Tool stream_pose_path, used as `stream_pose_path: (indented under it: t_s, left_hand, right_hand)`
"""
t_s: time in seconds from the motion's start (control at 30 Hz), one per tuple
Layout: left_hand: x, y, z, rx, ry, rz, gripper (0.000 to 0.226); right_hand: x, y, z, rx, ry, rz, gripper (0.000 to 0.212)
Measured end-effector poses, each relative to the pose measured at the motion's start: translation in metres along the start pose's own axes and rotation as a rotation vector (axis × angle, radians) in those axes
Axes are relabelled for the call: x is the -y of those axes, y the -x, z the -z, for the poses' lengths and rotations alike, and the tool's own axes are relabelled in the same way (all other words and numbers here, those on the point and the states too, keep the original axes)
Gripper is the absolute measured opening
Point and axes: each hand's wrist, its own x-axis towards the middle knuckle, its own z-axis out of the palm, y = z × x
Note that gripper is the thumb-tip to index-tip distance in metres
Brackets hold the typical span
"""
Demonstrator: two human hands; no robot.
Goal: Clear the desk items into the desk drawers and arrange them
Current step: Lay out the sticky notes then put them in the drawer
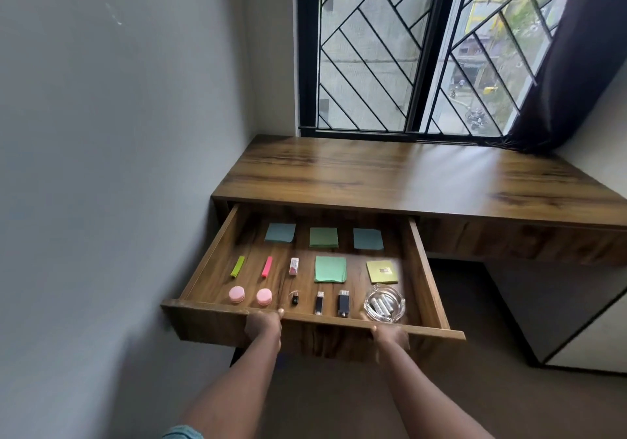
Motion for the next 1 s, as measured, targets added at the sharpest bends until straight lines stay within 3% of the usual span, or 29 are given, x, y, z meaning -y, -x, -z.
stream_pose_path:
  t_s: [0.3, 0.57, 0.87, 1.0]
  left_hand:
    - [-0.043, -0.049, -0.068, -0.04, 0.058, -0.038, 0.024]
    - [-0.09, -0.104, -0.133, -0.029, 0.017, -0.029, 0.02]
    - [-0.134, -0.145, -0.182, -0.009, 0.174, 0.01, 0.038]
    - [-0.152, -0.152, -0.195, 0.029, 0.268, 0.036, 0.044]
  right_hand:
    - [0.062, -0.06, -0.035, -0.001, -0.038, 0.072, 0.085]
    - [0.127, -0.127, -0.077, -0.026, -0.062, 0.059, 0.045]
    - [0.17, -0.177, -0.106, -0.019, -0.268, 0.065, 0.036]
    - [0.18, -0.194, -0.12, -0.061, -0.221, 0.093, 0.048]
